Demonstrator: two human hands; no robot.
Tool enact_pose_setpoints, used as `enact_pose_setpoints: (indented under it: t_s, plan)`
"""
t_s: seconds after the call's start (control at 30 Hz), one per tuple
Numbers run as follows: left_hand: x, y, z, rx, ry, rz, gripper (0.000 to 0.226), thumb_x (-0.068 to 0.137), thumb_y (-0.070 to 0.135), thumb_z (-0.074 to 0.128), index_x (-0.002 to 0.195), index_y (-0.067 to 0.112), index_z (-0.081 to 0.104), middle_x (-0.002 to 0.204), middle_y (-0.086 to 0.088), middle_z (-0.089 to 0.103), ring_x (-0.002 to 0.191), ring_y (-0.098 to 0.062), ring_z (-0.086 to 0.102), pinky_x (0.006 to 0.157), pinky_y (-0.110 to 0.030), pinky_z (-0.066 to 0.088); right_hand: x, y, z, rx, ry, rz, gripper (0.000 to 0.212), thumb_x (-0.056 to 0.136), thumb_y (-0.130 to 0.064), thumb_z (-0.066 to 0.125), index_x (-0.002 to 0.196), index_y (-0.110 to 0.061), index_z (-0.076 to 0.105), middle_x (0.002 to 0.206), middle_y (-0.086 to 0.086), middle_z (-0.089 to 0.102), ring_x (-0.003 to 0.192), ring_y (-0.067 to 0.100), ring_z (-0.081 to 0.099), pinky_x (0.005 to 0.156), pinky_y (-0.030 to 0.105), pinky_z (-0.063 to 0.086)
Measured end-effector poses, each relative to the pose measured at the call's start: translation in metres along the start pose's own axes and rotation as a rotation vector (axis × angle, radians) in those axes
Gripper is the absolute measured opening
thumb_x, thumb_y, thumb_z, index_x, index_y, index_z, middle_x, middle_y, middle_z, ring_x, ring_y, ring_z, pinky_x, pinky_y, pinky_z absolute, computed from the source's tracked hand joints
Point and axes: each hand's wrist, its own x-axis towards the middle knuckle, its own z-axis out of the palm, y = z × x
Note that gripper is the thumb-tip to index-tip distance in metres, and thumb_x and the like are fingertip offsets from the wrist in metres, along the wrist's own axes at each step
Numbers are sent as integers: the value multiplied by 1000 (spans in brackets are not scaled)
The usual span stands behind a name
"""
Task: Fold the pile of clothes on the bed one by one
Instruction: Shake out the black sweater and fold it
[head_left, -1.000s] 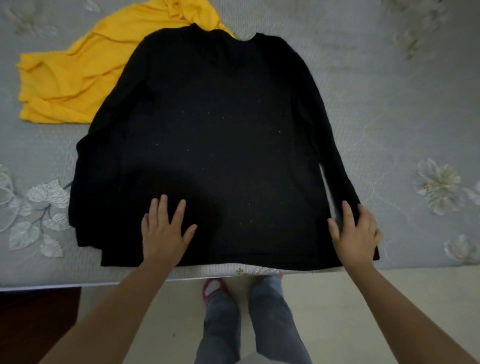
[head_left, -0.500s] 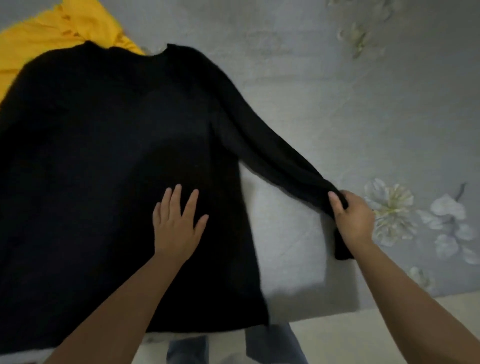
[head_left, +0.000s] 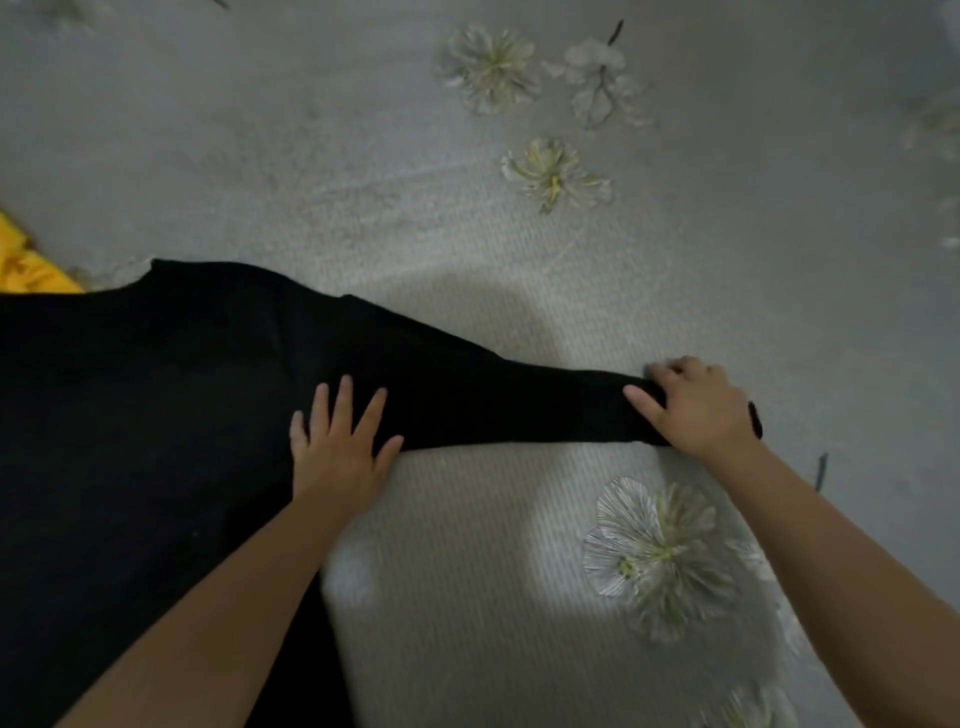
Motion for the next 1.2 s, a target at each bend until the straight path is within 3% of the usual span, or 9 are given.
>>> enact_pose_setpoints:
  t_s: [0.17, 0.27, 0.33, 0.53, 0.7, 0.83, 0.93, 1.07, 1.2]
  plan:
    - [1, 4, -3, 29, -42, -21, 61, 93, 49, 31, 146, 25, 12, 155, -10, 3, 142, -28, -2, 111, -52, -1, -40, 30, 30, 185, 20, 132, 48, 94, -48, 33, 132, -21, 46, 142, 5, 38, 129, 29, 30, 101, 48, 26]
    - [6, 15, -16, -29, 121, 92, 52, 92, 36, 46, 135, 7, 42, 144, -21, 34, 135, -38, 25, 107, -57, 16, -46, 40, 32, 457, 155, 108, 25, 88, -28, 58, 91, -4, 64, 98, 10, 62, 101, 34, 52, 86, 41, 37]
    - [17, 28, -23, -60, 175, 166, 47, 91, 25, 53, 131, 2, 46, 139, -24, 40, 132, -40, 32, 105, -56, 25, -43, 46, 26, 674, 154, 132, 25, 83, -14, 64, 65, -10, 47, 67, -2, 52, 75, 26, 51, 66, 30, 35]
    - [57, 71, -40, -100, 332, 237, 41, 90, 9, 52, 129, 0, 47, 134, -19, 49, 127, -34, 42, 105, -53, 25, -20, 79, -19, 985, 79, 70, 27, 82, -8, 64, 63, -19, 47, 60, -2, 44, 49, -5, 45, 47, 6, 33]
    - [85, 71, -47, 2, 164, 219, 55, 91, 16, 51, 141, 12, 30, 116, -12, 57, 117, -28, 46, 110, -51, 7, 12, 85, -34, 729, 76, 13, 10, 83, -14, 64, 75, -11, 58, 73, 1, 59, 74, 17, 55, 59, 16, 37]
    - [97, 77, -51, 51, 190, 343, 49, 84, 0, 59, 131, -1, 45, 83, -21, 62, 80, -38, 56, 84, -52, 39, 24, 85, -18, 399, -14, 65, 41, 83, -36, 63, 109, -5, 57, 99, 13, 63, 88, 24, 56, 66, 27, 35]
    - [103, 86, -51, 17, 356, 393, 40, 77, -8, 57, 117, -8, 56, 70, -21, 59, 64, -39, 55, 67, -53, 45, 21, 87, -2, 263, 19, 147, 55, 83, -46, 57, 120, -7, 51, 112, 15, 60, 97, 31, 57, 73, 35, 43]
    - [107, 101, -43, -49, 409, 225, 48, 79, -7, 60, 126, -3, 50, 99, -30, 57, 96, -51, 51, 97, -67, 24, 9, 81, 8, 303, 369, 265, 61, 86, -43, 50, 126, 4, 47, 114, 28, 55, 101, 42, 52, 84, 48, 39]
    - [75, 113, -25, -74, 433, 286, 44, 83, 10, 60, 123, -5, 52, 122, -36, 49, 116, -56, 41, 96, -67, 22, -20, 56, 24, 534, 447, 483, 69, 86, -39, 56, 139, -1, 31, 138, 29, 36, 127, 41, 34, 104, 54, 27]
